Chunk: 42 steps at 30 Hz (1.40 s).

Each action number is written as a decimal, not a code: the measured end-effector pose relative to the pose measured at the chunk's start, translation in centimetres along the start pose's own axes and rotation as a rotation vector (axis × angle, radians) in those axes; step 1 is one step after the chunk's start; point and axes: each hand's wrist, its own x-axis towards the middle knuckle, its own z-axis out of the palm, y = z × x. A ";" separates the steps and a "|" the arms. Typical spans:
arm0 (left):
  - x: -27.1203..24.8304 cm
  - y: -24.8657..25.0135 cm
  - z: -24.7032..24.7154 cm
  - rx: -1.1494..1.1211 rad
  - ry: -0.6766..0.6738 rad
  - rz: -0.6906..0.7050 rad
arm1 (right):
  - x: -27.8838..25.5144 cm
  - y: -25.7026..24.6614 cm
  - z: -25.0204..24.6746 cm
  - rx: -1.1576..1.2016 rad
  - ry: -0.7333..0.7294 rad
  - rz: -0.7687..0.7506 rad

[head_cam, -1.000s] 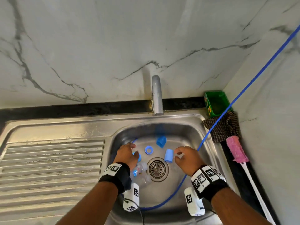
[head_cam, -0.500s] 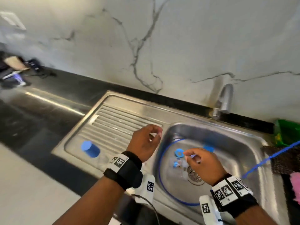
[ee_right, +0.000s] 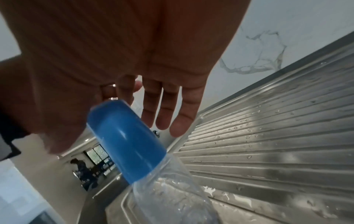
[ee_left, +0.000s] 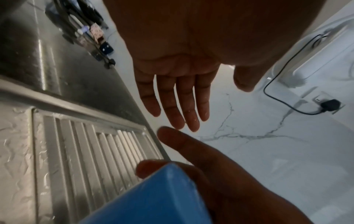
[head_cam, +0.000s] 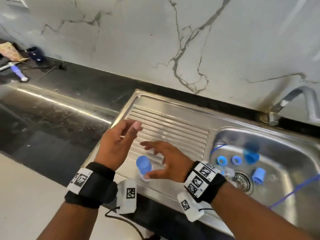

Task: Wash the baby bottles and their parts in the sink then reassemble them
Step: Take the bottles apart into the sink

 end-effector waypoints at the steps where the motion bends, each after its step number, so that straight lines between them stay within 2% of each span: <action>1: 0.2 -0.7 -0.2 -0.018 -0.019 -0.020 | 0.8 -0.2 0.7 -0.044 -0.026 -0.015; 4: 0.9 -2.5 0.3 -0.105 -0.092 -0.071 | 2.1 -0.3 1.9 -0.144 -0.082 0.002; 7: 1.7 -3.1 1.8 -0.126 -0.186 -0.061 | 1.7 -0.3 1.0 -0.138 -0.023 0.133; 10: 2.1 -2.4 4.1 -0.111 -0.329 0.011 | -0.1 0.3 -2.3 -0.064 0.243 0.319; 12: 2.1 -1.3 6.1 -0.030 -0.470 0.079 | -2.1 0.5 -4.8 0.102 0.459 0.436; 14: 1.9 0.0 8.4 0.103 -0.597 0.164 | -4.1 0.5 -6.7 0.332 0.616 0.487; 17: 1.0 2.9 13.1 0.323 -0.644 0.328 | -8.5 0.5 -9.5 0.498 0.765 0.519; 19: 0.1 5.0 15.6 0.431 -0.634 0.412 | -11.0 0.5 -10.9 0.467 0.785 0.538; 21: -1.0 7.3 18.2 0.426 -0.656 0.434 | -13.8 0.3 -12.4 0.434 0.784 0.539; 26: -3.2 10.6 22.8 0.193 -0.852 0.368 | -20.3 0.0 -15.4 0.288 0.771 0.566; 28: -3.7 11.4 24.1 0.123 -0.923 0.369 | -22.5 0.7 -16.3 0.334 0.716 0.531; 31: -4.2 12.5 26.0 0.033 -1.010 0.369 | -25.8 2.4 -18.5 0.526 0.704 0.487; 33: -4.3 12.8 27.0 -0.008 -0.974 0.327 | -27.3 3.7 -20.2 0.528 0.745 0.503; 38: -3.9 12.7 28.6 0.014 -0.746 0.217 | -29.6 10.3 -22.6 0.397 0.806 0.715; 40: -3.6 11.9 29.2 0.072 -0.684 0.165 | -29.5 14.0 -22.2 0.309 0.722 0.774; 42: -3.6 10.8 29.1 0.099 -0.643 0.139 | -29.1 17.5 -20.8 0.183 0.573 0.837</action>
